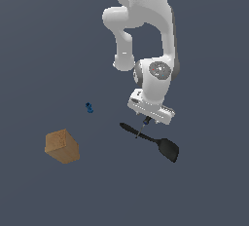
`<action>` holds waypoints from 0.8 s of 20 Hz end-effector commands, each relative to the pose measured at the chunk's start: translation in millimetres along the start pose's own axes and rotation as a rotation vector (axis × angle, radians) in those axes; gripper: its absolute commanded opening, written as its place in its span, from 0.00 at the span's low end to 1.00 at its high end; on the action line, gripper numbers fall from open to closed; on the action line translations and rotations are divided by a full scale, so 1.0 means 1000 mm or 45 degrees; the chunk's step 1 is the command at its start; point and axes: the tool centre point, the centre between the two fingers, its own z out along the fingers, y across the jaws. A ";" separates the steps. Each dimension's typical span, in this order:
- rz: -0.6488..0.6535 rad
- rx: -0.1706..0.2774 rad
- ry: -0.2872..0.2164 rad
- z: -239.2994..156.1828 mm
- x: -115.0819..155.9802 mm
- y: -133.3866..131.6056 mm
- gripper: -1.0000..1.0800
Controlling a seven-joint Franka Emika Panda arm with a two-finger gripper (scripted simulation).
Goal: Pick up a designated object from a clutter of objects.
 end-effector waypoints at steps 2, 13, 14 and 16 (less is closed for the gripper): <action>0.000 0.000 0.000 0.004 0.000 0.000 0.96; 0.004 0.001 0.001 0.046 -0.001 0.000 0.96; 0.005 0.001 0.001 0.048 0.000 0.000 0.96; 0.005 0.001 0.001 0.050 0.000 0.000 0.96</action>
